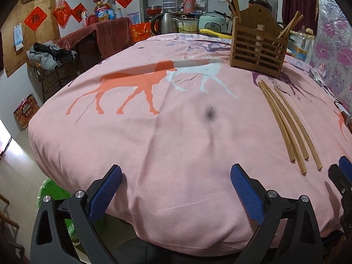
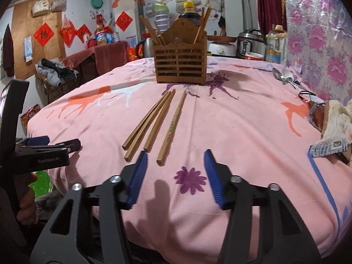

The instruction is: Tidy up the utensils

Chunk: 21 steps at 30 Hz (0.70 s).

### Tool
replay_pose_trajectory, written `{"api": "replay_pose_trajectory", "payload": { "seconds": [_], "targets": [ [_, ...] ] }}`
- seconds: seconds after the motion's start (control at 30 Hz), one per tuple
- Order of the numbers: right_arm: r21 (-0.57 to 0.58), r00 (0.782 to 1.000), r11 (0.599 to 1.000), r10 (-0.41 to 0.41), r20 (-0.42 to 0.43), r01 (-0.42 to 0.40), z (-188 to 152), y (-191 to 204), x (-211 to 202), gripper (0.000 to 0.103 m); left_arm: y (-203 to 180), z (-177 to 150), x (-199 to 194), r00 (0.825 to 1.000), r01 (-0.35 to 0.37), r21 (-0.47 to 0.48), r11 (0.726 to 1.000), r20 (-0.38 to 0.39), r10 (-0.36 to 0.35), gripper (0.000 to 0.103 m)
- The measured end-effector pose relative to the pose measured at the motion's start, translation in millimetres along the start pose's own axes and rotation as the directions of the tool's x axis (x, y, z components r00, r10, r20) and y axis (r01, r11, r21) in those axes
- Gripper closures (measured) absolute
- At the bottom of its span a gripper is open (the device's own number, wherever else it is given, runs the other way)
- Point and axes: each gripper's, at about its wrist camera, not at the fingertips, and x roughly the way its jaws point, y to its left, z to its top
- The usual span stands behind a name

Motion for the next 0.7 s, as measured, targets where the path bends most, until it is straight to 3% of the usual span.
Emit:
{"api": "replay_pose_trajectory", "payload": {
  "seconds": [0.1,0.3,0.37,0.43,0.57,0.7],
  "targets": [
    [-0.008,0.999,1.0,0.02,-0.039,-0.02,-1,4,12,0.068,0,0,0,1.0,-0.002,0.0,1.0,0.007,0.002,0.005],
    [0.005,0.999,1.0,0.013,-0.049,-0.012,1,2,23,0.071,0,-1,1,1.0,-0.006,-0.003,1.0,0.021,0.006,0.004],
    [0.044,0.999,0.999,0.009,-0.049,-0.007,2,-7,24,0.085,0,-1,1,1.0,-0.006,-0.003,1.0,0.019,0.006,0.004],
    [0.099,0.998,0.995,0.021,-0.051,-0.016,2,-18,24,0.09,-1,-2,1,1.0,-0.006,-0.003,1.0,0.018,0.006,0.004],
    [0.106,0.998,0.994,0.041,-0.045,-0.036,2,-17,24,0.083,-3,-2,0,1.0,0.005,0.006,1.0,0.017,-0.005,0.005],
    [0.07,0.999,0.997,0.023,-0.045,-0.02,3,-10,28,0.083,-13,-3,-4,0.999,0.042,0.049,0.998,0.03,-0.043,0.005]
  ]
}}
